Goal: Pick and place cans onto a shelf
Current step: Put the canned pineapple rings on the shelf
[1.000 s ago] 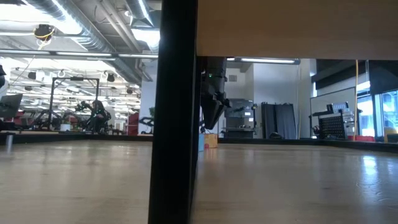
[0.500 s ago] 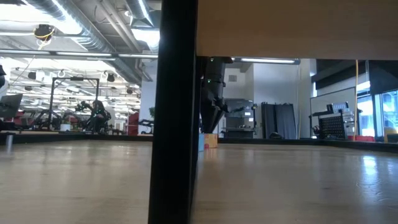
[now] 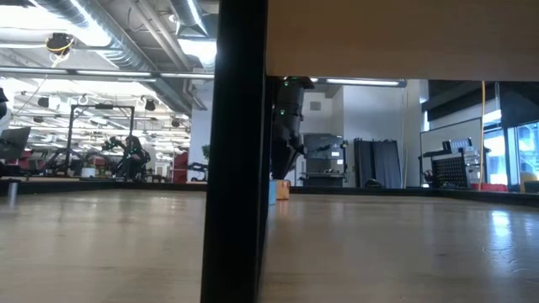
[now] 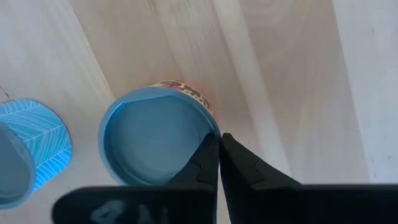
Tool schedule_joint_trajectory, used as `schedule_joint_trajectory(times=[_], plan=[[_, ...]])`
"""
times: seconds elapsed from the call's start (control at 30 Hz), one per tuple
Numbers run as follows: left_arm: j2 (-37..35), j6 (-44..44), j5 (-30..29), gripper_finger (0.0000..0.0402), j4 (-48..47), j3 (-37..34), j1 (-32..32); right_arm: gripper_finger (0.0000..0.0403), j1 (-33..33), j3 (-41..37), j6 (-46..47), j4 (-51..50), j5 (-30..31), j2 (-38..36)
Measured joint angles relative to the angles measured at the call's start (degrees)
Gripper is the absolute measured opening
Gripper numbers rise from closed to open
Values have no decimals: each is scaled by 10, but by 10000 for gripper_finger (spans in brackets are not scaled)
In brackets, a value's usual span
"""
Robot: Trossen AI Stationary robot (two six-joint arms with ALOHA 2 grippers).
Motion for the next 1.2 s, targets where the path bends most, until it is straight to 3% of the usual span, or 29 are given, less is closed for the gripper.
schedule_joint_trajectory(times=[0.27, 0.57, 0.7, 0.93, 1.2], plan=[[0, 0, 0, 69, 0, 0, -18, 3, 0, 18, -10, -36, 0, 1], [0, 0, 0, 69, 0, 0, -32, 1, 11, 176, -27, -175, 4, -1], [0, 0, 0, 69, -2, 0, -33, 1, 28, 148, -22, -165, 10, -56], [0, 1, 3, 69, -18, 0, -33, 0, 69, 174, -8, -263, 82, -125], [0, 21, 3, 69, -21, 0, -33, 0, 129, 171, 54, -271, 86, -245]])
